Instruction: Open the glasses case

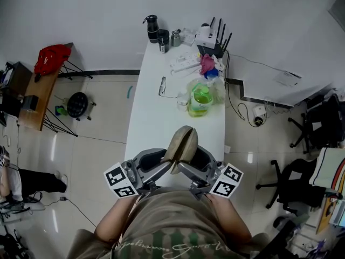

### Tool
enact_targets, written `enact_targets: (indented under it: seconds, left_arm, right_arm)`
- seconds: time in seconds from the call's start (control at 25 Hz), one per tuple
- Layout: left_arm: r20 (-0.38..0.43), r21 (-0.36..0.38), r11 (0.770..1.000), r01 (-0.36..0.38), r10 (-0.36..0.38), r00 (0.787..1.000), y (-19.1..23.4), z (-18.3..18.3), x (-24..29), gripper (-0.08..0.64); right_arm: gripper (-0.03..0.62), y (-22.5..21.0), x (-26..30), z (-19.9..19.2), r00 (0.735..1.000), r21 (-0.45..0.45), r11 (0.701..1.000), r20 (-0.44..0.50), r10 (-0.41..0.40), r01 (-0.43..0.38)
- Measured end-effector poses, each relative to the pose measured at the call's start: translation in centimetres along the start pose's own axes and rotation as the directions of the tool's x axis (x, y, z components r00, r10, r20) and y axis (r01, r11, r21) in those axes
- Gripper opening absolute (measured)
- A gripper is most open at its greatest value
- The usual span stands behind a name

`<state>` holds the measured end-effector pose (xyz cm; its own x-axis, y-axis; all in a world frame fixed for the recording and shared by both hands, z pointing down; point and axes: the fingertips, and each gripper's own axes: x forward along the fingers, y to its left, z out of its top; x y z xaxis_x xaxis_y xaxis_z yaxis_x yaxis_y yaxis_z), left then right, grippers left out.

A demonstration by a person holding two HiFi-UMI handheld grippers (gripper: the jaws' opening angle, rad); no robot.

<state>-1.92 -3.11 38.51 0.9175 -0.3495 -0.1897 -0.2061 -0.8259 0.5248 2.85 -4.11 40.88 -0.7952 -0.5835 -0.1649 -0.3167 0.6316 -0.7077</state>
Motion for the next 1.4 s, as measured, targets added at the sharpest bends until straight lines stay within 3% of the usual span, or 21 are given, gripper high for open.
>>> enact_targets:
  seconds: [0.24,0.48,0.6,0.72,0.88,0.96,1.04,1.2,1.4]
  left_arm:
    - [-0.075,0.117,0.992,-0.050,0.059,0.995,-0.4,-1.4,0.4,0.149]
    - [-0.067,0.185,0.979,-0.080,0.094,0.993,-0.2,-0.9,-0.4,0.150]
    - [-0.073,0.108,0.994,-0.015,0.023,0.997,-0.5,-0.4,-1.1,0.153]
    - [-0.110,0.022,0.998,0.053,-0.051,0.993,-0.7,-0.6,-1.3,0.242]
    - [-0.159,-0.005,0.990,0.141,-0.140,0.977,-2.2,-1.2,-1.0,0.288]
    - [-0.152,-0.016,0.982,0.188,-0.188,0.970,-3.1,-1.2,-0.7,0.290]
    - [-0.129,-0.041,0.973,0.226,-0.230,0.965,-3.6,-1.0,-0.4,0.349]
    - [-0.103,-0.072,0.965,0.253,-0.259,0.960,-3.9,-0.7,0.0,0.364]
    - [-0.128,-0.100,0.963,0.249,-0.261,0.957,-4.1,-1.1,-0.4,0.364]
  right_arm:
    - [0.370,-0.7,0.2,-0.5,0.996,-0.027,0.996,-0.015,-0.087,0.087]
    - [0.368,-0.7,-0.5,-0.2,0.996,-0.029,0.996,-0.001,-0.087,0.087]
    - [0.368,0.0,-0.7,0.1,0.999,-0.034,0.998,0.002,-0.046,0.046]
    - [0.368,1.5,-0.7,0.0,0.999,-0.081,0.996,-0.024,0.034,-0.035]
    - [0.368,3.3,-0.8,-0.5,0.990,-0.121,0.985,-0.079,0.118,-0.127]
    - [0.368,4.0,-0.9,-1.0,0.980,-0.108,0.979,-0.113,0.164,-0.176]
    - [0.368,4.7,-0.7,-1.7,0.966,-0.098,0.969,-0.154,0.209,-0.225]
    - [0.368,5.0,-0.5,-2.1,0.960,-0.054,0.967,-0.144,0.239,-0.249]
    - [0.368,5.3,-0.7,-2.4,0.948,-0.039,0.960,-0.172,0.268,-0.278]
